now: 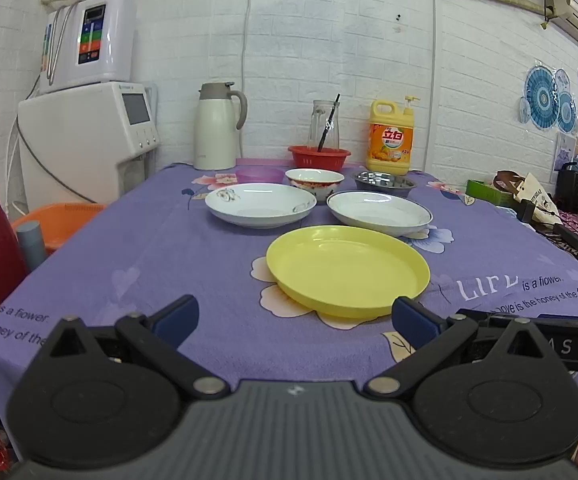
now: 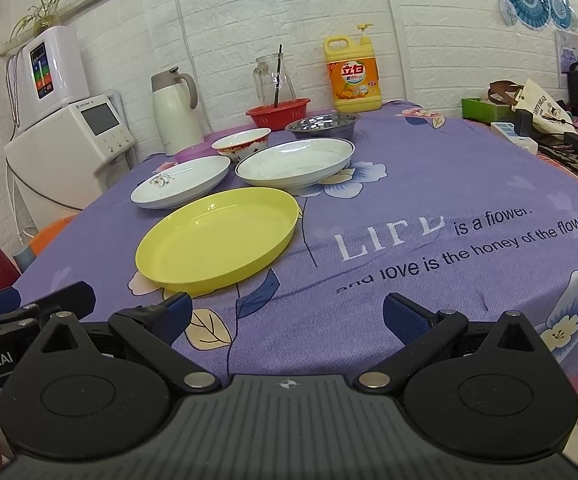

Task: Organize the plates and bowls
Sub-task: 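Move the left gripper toward the rim of the yellow plastic plate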

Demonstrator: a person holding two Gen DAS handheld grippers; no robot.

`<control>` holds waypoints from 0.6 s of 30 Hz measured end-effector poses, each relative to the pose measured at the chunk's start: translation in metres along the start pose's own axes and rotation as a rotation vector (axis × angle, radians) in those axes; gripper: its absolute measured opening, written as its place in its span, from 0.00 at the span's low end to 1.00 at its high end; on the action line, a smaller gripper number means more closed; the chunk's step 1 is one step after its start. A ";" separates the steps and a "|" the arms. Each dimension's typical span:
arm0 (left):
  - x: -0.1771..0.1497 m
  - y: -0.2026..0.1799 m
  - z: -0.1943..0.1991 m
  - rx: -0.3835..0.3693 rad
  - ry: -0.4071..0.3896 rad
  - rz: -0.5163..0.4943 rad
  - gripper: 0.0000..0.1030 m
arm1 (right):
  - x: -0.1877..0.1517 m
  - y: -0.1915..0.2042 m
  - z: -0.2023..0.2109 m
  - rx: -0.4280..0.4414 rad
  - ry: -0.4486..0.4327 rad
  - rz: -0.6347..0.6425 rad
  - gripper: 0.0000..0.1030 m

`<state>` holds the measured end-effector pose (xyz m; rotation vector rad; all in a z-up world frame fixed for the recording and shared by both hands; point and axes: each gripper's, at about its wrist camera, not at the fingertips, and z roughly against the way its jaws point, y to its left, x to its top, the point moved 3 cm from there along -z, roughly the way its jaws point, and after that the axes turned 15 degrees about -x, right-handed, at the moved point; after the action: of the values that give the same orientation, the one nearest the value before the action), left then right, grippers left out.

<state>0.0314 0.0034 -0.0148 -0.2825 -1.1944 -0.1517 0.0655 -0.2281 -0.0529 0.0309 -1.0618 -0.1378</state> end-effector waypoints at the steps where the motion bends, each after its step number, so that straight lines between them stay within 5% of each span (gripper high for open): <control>1: 0.000 0.000 0.000 0.000 0.000 0.001 1.00 | 0.000 0.000 0.000 0.000 0.000 0.000 1.00; 18: 0.016 0.008 -0.015 -0.036 -0.003 0.047 1.00 | 0.001 0.001 -0.002 -0.006 -0.001 0.005 1.00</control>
<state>0.0531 0.0076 -0.0058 -0.3423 -1.1875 -0.1325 0.0676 -0.2274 -0.0531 0.0225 -1.0628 -0.1363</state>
